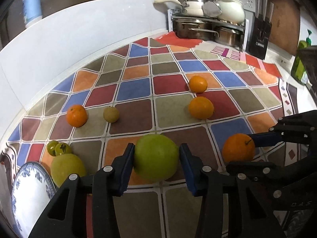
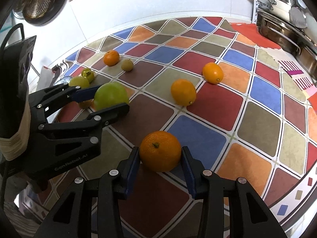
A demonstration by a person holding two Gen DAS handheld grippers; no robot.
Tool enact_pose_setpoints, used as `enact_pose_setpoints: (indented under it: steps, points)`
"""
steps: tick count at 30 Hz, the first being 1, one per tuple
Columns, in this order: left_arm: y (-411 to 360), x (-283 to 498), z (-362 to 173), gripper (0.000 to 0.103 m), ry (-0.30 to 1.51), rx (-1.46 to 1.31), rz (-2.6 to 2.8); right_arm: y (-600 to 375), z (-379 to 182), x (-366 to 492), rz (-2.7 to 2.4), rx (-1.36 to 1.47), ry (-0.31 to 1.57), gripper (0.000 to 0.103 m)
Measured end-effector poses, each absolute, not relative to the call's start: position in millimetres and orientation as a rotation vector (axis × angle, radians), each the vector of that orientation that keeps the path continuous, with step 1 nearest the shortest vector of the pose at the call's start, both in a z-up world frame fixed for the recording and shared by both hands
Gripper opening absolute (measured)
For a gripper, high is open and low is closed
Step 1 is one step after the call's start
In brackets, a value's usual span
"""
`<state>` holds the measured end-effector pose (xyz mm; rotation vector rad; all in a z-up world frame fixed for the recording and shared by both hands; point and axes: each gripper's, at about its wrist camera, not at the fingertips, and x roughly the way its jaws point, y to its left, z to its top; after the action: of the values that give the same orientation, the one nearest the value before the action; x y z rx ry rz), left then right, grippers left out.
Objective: Organize fruits
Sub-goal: 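Carry the green fruit and the orange over the blue-and-white plate with both tools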
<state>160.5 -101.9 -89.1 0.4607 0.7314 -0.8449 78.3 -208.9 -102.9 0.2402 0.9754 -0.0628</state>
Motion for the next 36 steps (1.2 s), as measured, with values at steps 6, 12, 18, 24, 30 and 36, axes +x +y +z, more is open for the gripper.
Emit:
enact_pose_setpoints:
  steps: [6,12,18,24,30,36]
  points:
    - [-90.7,152.5,-83.7,0.045,0.747,0.411,-0.82,-206.6,-96.3,75.8,-0.04,0.226,0.953,0.042]
    - [-69.1,142.9,-63.6,0.045,0.726,0.331,-0.746,-201.3,-85.7,74.9,-0.008,0.193,0.923,0.042]
    - [-44.6,133.3,-44.3,0.045,0.688,0.246,-0.649,-188.7,-71.9,78.1,0.068,0.149,0.883,0.042]
    - [-13.2,125.7,-28.5,0.045,0.648,0.166,-0.528,-166.6,-53.9,86.8,0.17,0.082,0.82,0.042]
    - [23.6,120.4,-19.5,0.045,0.614,0.118,-0.393,-135.7,-37.7,103.3,0.288,0.009,0.761,0.042]
    - [59.6,124.0,-17.2,0.045,0.6,0.097,-0.278,-98.7,-27.2,126.7,0.4,-0.056,0.729,0.042]
